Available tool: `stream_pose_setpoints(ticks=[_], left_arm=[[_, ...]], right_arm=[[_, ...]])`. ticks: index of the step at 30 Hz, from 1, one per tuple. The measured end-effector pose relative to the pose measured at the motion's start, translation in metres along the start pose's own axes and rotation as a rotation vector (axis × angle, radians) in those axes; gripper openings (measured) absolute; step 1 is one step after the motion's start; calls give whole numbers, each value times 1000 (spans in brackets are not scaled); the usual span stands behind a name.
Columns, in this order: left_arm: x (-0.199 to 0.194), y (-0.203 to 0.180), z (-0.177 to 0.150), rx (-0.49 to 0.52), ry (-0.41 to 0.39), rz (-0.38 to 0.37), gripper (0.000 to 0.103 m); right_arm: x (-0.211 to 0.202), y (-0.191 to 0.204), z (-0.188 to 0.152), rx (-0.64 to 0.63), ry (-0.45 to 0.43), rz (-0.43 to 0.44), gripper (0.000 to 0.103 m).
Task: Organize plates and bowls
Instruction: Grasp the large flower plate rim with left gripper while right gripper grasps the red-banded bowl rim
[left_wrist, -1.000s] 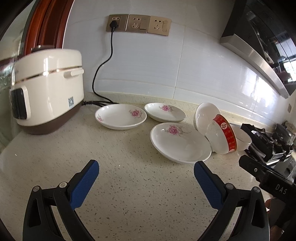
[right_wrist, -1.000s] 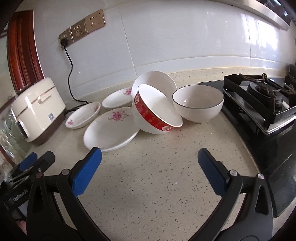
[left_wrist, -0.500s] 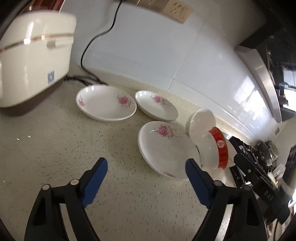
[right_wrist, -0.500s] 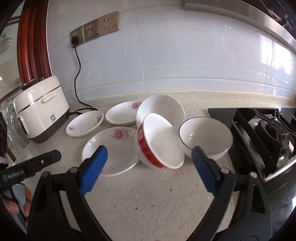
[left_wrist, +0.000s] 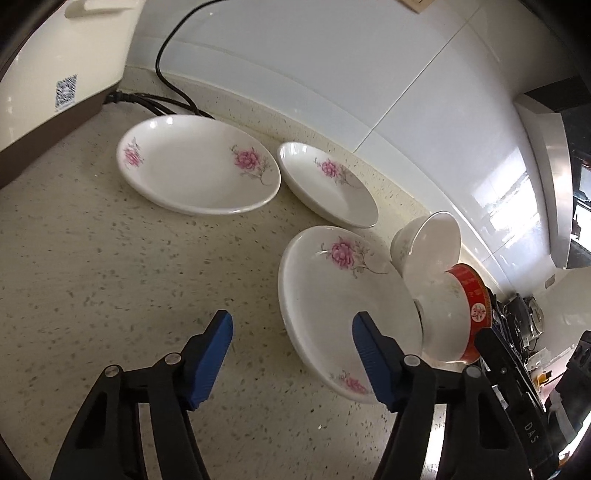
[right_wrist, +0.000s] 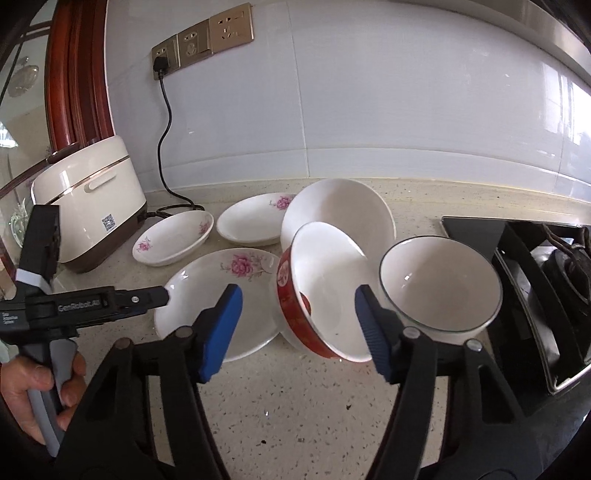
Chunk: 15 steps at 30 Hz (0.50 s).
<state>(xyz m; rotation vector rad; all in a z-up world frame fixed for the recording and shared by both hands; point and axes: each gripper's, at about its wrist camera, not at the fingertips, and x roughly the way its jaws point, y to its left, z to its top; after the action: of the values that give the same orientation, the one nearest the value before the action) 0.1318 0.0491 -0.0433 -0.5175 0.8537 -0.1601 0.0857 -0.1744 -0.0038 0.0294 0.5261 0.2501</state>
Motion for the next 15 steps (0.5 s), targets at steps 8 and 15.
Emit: stream_pose_setpoints(ticks=[8,15], left_arm=[[10,1,7,0,13,0,58],[20,-1,7,31,37,27,16]], right_arm=[[14,-2,1,11,33,36,35],[16,-1,-1,2,37,51,29]])
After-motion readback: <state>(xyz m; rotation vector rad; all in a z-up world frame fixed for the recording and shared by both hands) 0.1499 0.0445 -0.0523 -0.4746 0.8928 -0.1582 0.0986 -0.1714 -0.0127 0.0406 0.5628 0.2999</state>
